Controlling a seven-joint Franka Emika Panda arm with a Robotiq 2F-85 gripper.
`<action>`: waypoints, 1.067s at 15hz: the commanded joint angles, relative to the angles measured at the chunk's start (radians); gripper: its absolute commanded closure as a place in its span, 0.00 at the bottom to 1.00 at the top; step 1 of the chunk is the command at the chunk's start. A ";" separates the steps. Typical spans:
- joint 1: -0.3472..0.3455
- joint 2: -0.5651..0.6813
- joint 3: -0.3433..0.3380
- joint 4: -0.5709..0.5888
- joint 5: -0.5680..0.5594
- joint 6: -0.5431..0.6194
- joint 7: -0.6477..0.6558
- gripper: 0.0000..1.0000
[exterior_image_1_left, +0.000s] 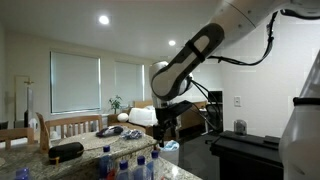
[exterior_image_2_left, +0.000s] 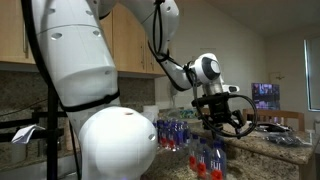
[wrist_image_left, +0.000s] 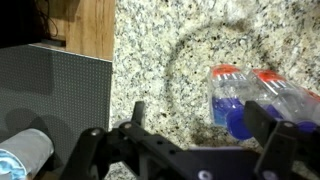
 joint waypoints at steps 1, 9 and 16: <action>0.013 0.046 -0.019 0.025 0.018 0.030 -0.089 0.00; 0.098 0.119 0.016 0.034 0.081 0.117 -0.154 0.00; 0.102 0.124 0.016 0.041 0.126 0.104 -0.116 0.00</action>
